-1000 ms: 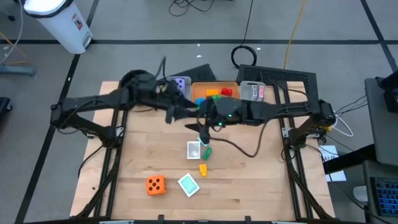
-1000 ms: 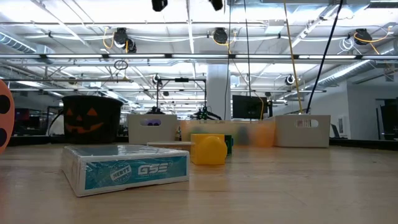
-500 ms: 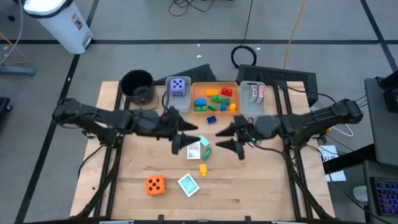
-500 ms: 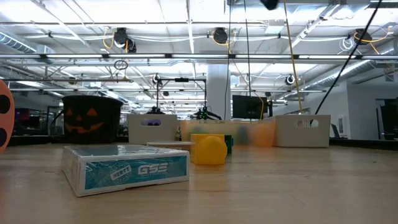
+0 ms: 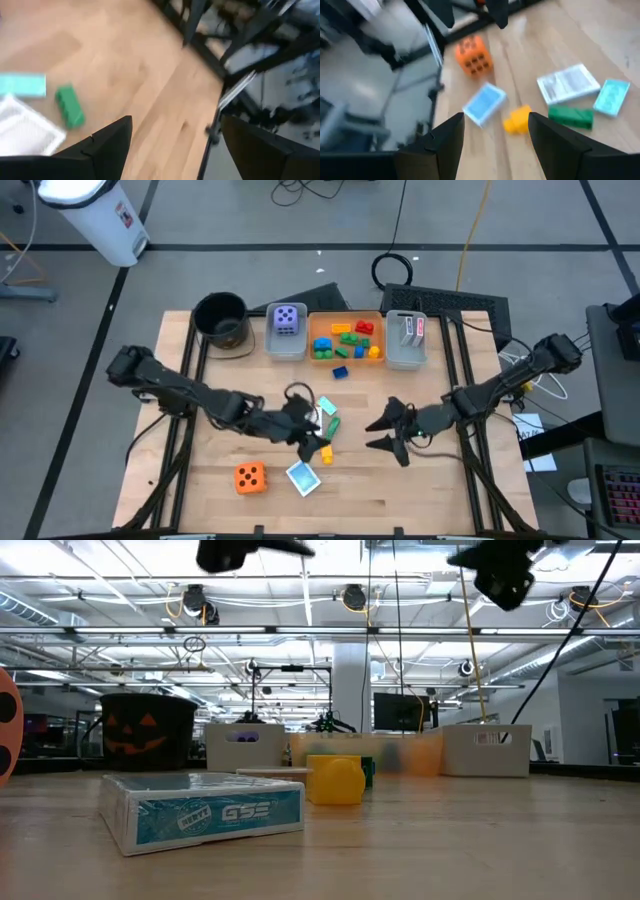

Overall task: Pick & Place Toys
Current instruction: Put the yellow game piece into the orange bin

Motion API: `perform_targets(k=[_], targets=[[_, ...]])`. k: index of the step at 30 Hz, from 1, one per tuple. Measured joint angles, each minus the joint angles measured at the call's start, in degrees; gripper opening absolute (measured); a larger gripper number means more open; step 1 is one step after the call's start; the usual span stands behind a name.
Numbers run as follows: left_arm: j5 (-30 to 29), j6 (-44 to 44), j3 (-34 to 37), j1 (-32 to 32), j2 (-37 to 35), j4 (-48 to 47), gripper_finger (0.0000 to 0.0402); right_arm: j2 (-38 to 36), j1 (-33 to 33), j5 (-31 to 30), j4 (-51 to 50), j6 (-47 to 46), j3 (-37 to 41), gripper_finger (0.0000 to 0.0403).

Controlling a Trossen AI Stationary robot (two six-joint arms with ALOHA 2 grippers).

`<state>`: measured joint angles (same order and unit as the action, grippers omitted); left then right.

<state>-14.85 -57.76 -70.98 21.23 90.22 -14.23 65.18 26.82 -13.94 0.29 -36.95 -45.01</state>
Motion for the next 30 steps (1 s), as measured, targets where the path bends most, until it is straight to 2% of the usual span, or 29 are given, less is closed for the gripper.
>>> perform_targets(k=[6,12,17,24,30], targets=[[10.27,0.25,0.00,-0.55,5.99,-1.25,0.0310,2.09,1.21,-1.04,-2.37,-0.49,0.00,0.0210],[19.55,1.73,0.00,-4.78,11.34,-1.84,0.0310,2.37,1.14,-1.09,-1.84,0.07,0.00,0.0210],[22.31,5.41,0.00,-7.83,13.25,-1.37,0.0310,2.35,1.04,-1.06,-1.88,-1.21,-0.02,0.0210],[22.94,10.85,0.00,-10.40,13.30,-2.32,0.0310,2.35,1.04,-1.20,-1.90,-1.23,-0.02,0.0210],[25.32,13.19,0.00,-12.56,13.30,-2.26,0.0310,2.35,1.02,-4.64,-2.00,-0.44,-0.02,0.0210]])
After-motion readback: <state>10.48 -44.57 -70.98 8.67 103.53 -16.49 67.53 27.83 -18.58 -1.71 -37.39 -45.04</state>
